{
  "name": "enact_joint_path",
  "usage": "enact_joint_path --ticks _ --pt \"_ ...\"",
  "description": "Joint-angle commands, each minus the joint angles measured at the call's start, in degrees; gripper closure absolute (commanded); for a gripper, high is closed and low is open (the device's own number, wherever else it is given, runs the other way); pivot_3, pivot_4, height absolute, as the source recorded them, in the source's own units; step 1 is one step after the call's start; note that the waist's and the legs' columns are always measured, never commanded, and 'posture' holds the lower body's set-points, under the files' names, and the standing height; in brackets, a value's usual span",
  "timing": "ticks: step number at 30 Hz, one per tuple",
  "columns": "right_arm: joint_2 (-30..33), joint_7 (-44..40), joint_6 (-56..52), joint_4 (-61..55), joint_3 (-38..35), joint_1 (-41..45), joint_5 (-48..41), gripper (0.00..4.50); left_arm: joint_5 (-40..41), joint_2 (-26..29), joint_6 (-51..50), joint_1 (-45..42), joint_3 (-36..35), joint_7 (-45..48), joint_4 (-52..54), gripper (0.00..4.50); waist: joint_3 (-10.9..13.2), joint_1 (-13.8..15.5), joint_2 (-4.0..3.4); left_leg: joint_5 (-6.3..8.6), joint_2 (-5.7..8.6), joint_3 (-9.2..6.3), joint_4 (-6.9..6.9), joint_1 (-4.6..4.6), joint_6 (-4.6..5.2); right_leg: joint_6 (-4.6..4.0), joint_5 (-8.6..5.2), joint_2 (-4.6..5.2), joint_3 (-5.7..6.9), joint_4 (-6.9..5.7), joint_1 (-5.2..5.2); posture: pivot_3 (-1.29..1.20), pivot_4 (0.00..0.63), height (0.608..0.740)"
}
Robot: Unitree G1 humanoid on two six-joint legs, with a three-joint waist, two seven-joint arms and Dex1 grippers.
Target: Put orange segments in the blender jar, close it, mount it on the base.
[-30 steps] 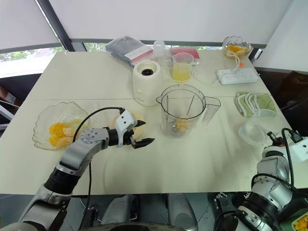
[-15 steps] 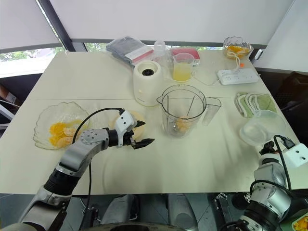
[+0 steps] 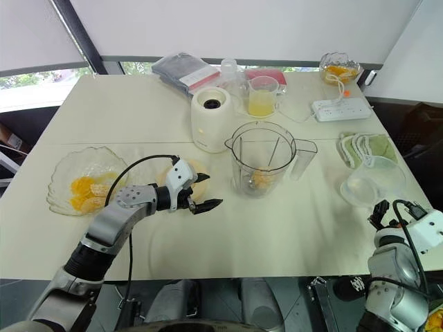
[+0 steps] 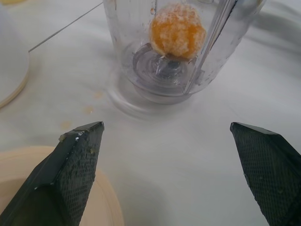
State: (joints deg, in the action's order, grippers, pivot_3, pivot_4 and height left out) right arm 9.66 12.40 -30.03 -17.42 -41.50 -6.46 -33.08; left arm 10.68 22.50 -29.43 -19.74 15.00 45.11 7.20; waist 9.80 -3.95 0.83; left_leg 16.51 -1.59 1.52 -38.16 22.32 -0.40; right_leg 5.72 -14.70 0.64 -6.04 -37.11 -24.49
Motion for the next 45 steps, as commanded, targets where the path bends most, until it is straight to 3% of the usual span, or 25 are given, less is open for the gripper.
enact_joint_path --ticks 1,8,16,21,26,31,37,45 --pt "-1.05 -0.87 -2.77 -10.14 1.52 -4.92 -3.19 0.03 0.07 0.67 1.12 0.53 -0.70 0.00 0.52 0.00 0.00 0.01 0.00 0.00 -0.01 -0.01 0.00 0.00 0.00 -0.01 -0.01 0.00 0.00 0.00 0.00 0.00 0.150 0.740" --pt "2.35 -11.68 -8.03 -28.44 12.72 -16.70 -10.63 0.03 1.74 4.15 -0.92 -0.95 -3.54 1.78 1.01 0.00 0.00 -0.10 0.00 0.00 -0.07 0.03 0.00 -0.03 0.00 -0.21 -0.10 0.01 -0.01 0.01 -0.01 0.00 0.150 0.740" --pt "10.56 -19.06 -9.81 -34.16 19.01 -15.19 -18.72 0.03 4.32 13.20 -2.77 -7.35 -5.52 10.69 -0.42 0.00 0.04 0.20 0.14 0.00 -0.04 -0.02 -0.01 0.09 0.00 -0.19 -0.13 0.03 0.07 0.16 -0.01 0.00 0.150 0.740" --pt "18.81 -26.77 -9.22 -35.14 21.89 -16.25 -16.70 0.03 4.84 20.48 -0.66 -12.62 -5.42 20.73 -5.47 0.00 0.08 0.17 0.21 0.00 -0.03 0.00 0.01 0.12 0.00 -0.17 -0.15 0.04 0.08 0.21 -0.04 0.00 0.150 0.740" --pt "27.68 -34.98 -6.44 -35.05 22.71 -16.77 -11.51 0.03 -0.06 24.70 7.55 -22.08 -1.95 30.31 -18.86 0.00 0.15 0.46 0.38 0.00 0.13 0.00 -0.03 0.09 0.00 -0.20 -0.14 0.00 0.10 0.19 -0.04 0.00 0.150 0.740" --pt "30.35 -37.44 -5.61 -34.21 24.78 -13.56 -8.61 0.03 -4.56 23.10 15.10 -32.26 2.21 39.37 -34.14 0.00 0.21 1.35 0.56 0.00 0.18 0.04 -0.05 0.12 0.00 -0.19 -0.14 0.00 0.10 0.20 -0.04 0.00 0.150 0.740" --pt "29.67 -36.10 -7.08 -35.04 24.91 -11.61 -9.02 0.03 -11.74 14.43 29.28 -42.92 6.94 44.85 -57.53 0.00 0.30 2.14 0.78 0.00 0.27 0.10 -0.07 0.23 0.00 -0.17 -0.14 0.00 0.19 0.22 -0.04 0.00 0.150 0.740" --pt "26.70 -31.26 -7.24 -39.61 24.88 -17.20 -7.26 0.03 -18.63 7.32 37.79 -48.50 8.75 44.31 -70.64 0.00 0.38 2.44 0.94 0.03 0.25 0.00 -0.07 0.33 0.06 0.08 -0.02 -0.01 0.27 0.20 -0.10 0.00 0.150 0.740"
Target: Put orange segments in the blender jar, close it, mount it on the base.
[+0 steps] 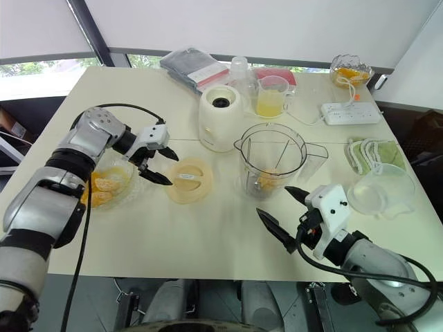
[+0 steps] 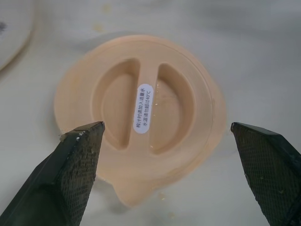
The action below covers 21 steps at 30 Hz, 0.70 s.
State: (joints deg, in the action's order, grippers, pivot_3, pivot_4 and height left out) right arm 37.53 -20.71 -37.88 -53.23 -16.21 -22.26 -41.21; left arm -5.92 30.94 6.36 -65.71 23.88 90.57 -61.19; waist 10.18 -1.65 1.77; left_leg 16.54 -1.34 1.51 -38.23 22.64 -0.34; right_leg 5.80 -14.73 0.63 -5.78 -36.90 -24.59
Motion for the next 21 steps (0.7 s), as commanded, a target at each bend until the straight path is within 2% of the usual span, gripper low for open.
enact_joint_path --ticks 1,7,17,20,21 --pt "-1.74 2.37 0.69 -4.32 -0.32 -2.07 1.07 0.03 -2.79 -1.84 2.34 -2.97 -0.13 -1.79 -3.26 0.00 0.00 0.26 0.00 0.00 0.00 -0.01 0.00 -0.01 0.00 0.00 0.00 0.00 0.01 -0.01 0.00 0.00 0.150 0.740" --pt "-4.06 5.48 1.45 -6.77 1.21 -5.18 2.31 0.03 -7.03 -5.25 4.22 -4.48 0.32 -4.43 -7.80 0.00 -0.01 0.54 0.02 0.00 0.00 -0.01 -0.05 -0.04 0.00 -0.01 0.01 0.00 0.00 -0.09 0.01 0.00 0.150 0.740" --pt "-3.02 9.33 5.37 -6.77 4.53 -8.05 3.27 0.03 -10.82 -8.55 5.18 -3.68 -0.47 -9.14 -11.38 0.00 -0.02 0.70 0.04 0.00 0.00 -0.03 -0.07 -0.04 0.00 0.00 0.01 0.00 0.03 -0.14 0.02 0.00 0.150 0.740" --pt "-2.41 10.62 6.67 -6.77 5.36 -9.42 3.56 0.00 -11.35 -8.84 5.26 -3.39 -0.58 -9.39 -11.63 0.83 -0.02 0.70 0.05 0.00 0.00 -0.02 -0.07 -0.04 0.00 0.00 0.01 0.00 0.03 -0.14 0.02 0.00 0.150 0.740" --pt "-2.14 11.03 7.09 -6.77 5.54 -9.79 3.61 0.00 -11.46 -8.96 5.33 -3.31 -0.69 -9.59 -11.73 1.26 -0.03 0.69 0.05 0.00 0.00 -0.02 -0.07 -0.04 0.00 0.00 0.01 0.00 0.03 -0.14 0.02 0.00 0.150 0.740"
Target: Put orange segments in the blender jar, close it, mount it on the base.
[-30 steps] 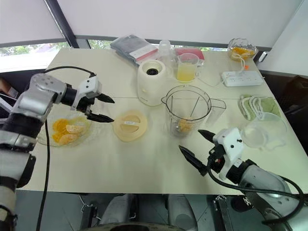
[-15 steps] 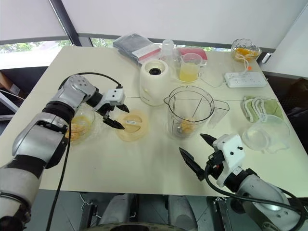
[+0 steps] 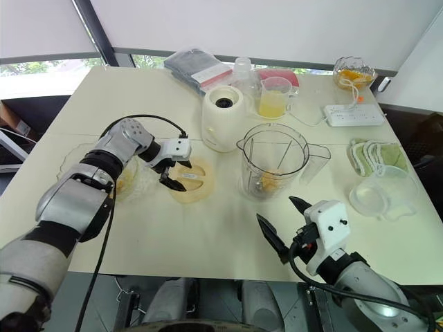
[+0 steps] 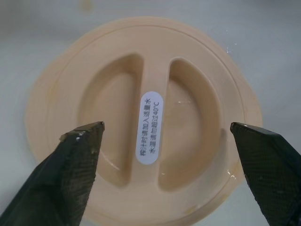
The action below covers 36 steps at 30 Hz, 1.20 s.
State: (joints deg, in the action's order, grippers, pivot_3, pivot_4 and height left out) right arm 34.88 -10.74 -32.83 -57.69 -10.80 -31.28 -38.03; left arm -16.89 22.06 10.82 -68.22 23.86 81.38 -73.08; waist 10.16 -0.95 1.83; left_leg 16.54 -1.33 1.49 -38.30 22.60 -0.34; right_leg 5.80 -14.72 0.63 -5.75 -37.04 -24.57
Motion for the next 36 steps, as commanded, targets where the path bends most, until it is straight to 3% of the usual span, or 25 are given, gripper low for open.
enact_joint_path --ticks 1,6,18,28,36 --pt "0.67 1.49 2.57 -2.31 0.41 -1.17 0.32 0.00 -0.47 -0.27 0.50 -0.73 -0.87 -0.58 0.02 1.82 0.00 0.01 0.00 0.00 0.00 0.00 0.00 0.00 0.00 0.00 0.00 0.00 0.00 -0.01 0.00 0.00 0.150 0.740" --pt "1.84 3.13 4.01 -2.31 1.17 -2.14 0.14 0.00 -0.81 -0.81 -0.10 -0.05 -0.85 -0.61 -0.30 4.32 -0.03 0.02 0.03 0.00 0.00 0.00 -0.01 -0.04 0.00 0.00 0.00 0.00 0.00 -0.05 0.03 0.00 0.150 0.740" --pt "4.43 1.05 -0.39 -1.37 -3.22 0.32 -2.08 0.00 1.36 -2.07 -0.84 -0.58 -4.17 -1.95 1.30 4.32 -0.08 0.14 0.06 0.00 0.00 -0.01 -0.21 -0.06 0.00 -0.02 0.01 0.00 0.00 -0.10 0.12 0.00 0.150 0.740" --pt "4.84 -3.41 -4.54 -0.32 -9.11 -0.16 -4.70 0.00 7.48 -7.03 -4.94 0.39 -11.42 -6.98 4.97 4.32 -0.08 0.20 0.06 0.03 -0.02 -0.10 -0.80 0.28 0.06 0.07 0.06 0.02 0.04 -0.14 0.14 0.00 0.150 0.740" --pt "7.09 -8.03 -6.47 3.74 -11.57 3.61 -4.13 0.00 9.10 -4.31 -7.24 4.70 -11.54 -4.22 14.80 4.32 -0.09 0.00 0.05 0.03 -0.06 -0.09 -0.80 0.16 0.06 0.06 0.10 -0.04 0.03 -0.28 0.14 0.00 0.150 0.740"
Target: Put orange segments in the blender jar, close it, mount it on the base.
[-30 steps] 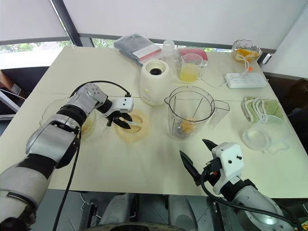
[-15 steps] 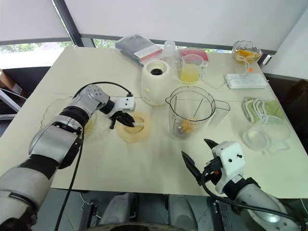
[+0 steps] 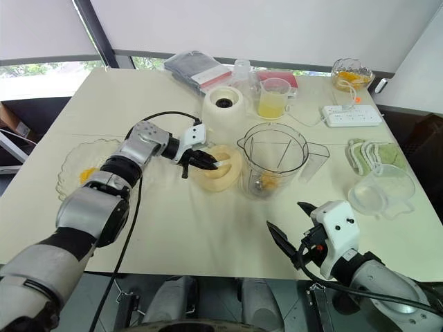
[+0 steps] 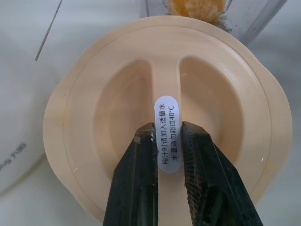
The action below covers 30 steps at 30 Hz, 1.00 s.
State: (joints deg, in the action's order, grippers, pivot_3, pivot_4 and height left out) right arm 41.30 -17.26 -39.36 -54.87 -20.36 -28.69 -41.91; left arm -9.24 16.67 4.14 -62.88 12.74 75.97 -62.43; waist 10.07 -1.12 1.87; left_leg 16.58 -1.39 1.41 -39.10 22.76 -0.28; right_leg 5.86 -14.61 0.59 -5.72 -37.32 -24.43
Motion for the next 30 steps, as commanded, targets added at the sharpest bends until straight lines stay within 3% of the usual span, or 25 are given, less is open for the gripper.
enact_joint_path --ticks 1,7,12,19,30 --pt "0.94 -2.17 0.02 1.72 -1.68 1.76 0.14 0.00 1.32 1.65 -0.57 -0.72 -0.15 2.08 5.23 4.32 0.00 0.21 0.00 0.00 0.01 0.00 0.00 0.00 0.00 -0.01 0.00 0.00 0.00 0.00 0.00 0.00 0.150 0.740" --pt "1.47 -4.91 0.08 5.70 0.71 6.41 2.16 0.00 0.68 4.56 0.55 -5.38 0.93 8.26 7.74 4.32 0.00 0.39 -0.01 0.00 0.03 0.02 -0.01 0.05 0.00 -0.01 0.00 0.03 0.00 0.07 0.00 0.00 0.150 0.740" --pt "0.20 -6.21 1.29 9.02 4.19 9.37 5.04 0.00 -0.22 6.33 3.20 -14.82 1.87 12.98 1.90 4.32 0.02 0.37 0.03 0.00 0.08 0.01 -0.06 0.15 0.00 -0.01 0.00 0.02 0.01 0.11 -0.03 0.00 0.150 0.740" --pt "-5.64 -5.28 4.79 10.21 5.07 9.18 7.92 0.00 -1.89 7.53 6.03 -26.62 4.33 16.53 -6.77 4.32 0.01 0.20 0.01 0.08 0.09 -0.02 -0.05 0.15 0.13 0.03 -0.02 0.00 0.02 0.12 -0.04 0.00 0.150 0.740" --pt "-13.84 -0.26 11.39 14.78 5.56 9.44 16.67 0.00 -3.55 4.79 7.37 -35.40 5.51 16.29 -11.96 4.32 0.02 0.27 0.02 0.07 0.09 0.00 -0.06 0.27 0.13 0.03 -0.03 0.03 0.02 0.18 -0.10 0.00 0.150 0.740"
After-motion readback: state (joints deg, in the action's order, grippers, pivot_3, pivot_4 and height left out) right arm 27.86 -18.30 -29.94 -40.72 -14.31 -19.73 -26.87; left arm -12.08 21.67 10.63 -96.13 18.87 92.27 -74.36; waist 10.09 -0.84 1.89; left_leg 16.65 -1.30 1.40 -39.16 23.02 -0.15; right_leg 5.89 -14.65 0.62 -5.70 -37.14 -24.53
